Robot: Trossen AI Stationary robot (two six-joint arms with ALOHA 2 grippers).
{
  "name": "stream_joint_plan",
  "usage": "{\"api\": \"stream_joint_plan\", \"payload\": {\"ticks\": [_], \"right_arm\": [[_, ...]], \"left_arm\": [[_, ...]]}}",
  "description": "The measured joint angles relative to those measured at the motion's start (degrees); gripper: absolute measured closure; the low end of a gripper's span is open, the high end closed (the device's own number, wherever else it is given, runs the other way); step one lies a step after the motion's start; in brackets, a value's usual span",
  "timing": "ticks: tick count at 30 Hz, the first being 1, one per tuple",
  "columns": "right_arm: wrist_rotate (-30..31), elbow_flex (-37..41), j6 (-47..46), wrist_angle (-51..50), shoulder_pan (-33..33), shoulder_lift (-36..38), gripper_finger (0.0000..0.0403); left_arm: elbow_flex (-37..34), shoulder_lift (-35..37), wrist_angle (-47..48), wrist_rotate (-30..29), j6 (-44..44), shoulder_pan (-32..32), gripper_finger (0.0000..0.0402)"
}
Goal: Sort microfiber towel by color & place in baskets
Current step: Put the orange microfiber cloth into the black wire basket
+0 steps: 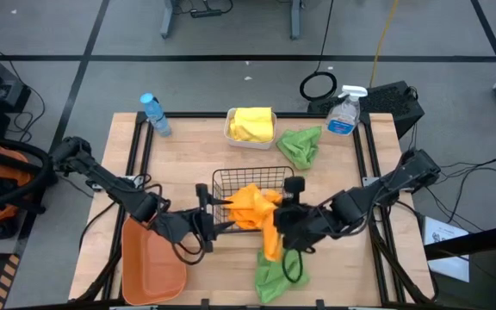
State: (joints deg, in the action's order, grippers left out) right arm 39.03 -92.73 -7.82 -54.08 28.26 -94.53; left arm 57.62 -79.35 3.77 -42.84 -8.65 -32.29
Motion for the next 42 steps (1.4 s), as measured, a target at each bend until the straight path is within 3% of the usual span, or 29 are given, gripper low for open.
{"api": "stream_joint_plan", "payload": {"ticks": [6,12,20,25,28,36,42], "right_arm": [[-1.15,0.00,-6.39,-4.75,-6.51,-0.53,0.0388],[-7.40,4.25,-3.61,-4.02,-12.74,-2.26,0.0387],[-16.63,13.71,0.72,4.03,-18.42,-1.67,0.0387],[-16.82,18.05,1.15,7.11,-20.49,-1.67,0.0384],[-17.00,19.76,-0.34,7.47,-21.40,-1.67,0.0373],[-27.75,22.84,-0.10,15.52,-21.45,-1.63,0.0323],[-28.68,22.91,-0.37,16.51,-21.44,-1.61,0.0279]], "left_arm": [[-0.02,0.24,0.26,-2.50,5.12,0.38,0.0116],[-0.02,1.51,2.95,-3.07,8.56,0.32,0.0116],[-0.02,1.75,7.29,-3.09,9.94,0.28,0.0116],[-0.02,1.75,7.78,-3.12,10.04,0.28,0.0116],[-0.02,1.75,7.82,-3.09,10.06,0.28,0.0116],[-0.02,1.75,7.82,-3.09,11.20,0.28,0.0116],[-0.02,1.75,7.89,-3.09,11.16,0.28,0.0116]]}}
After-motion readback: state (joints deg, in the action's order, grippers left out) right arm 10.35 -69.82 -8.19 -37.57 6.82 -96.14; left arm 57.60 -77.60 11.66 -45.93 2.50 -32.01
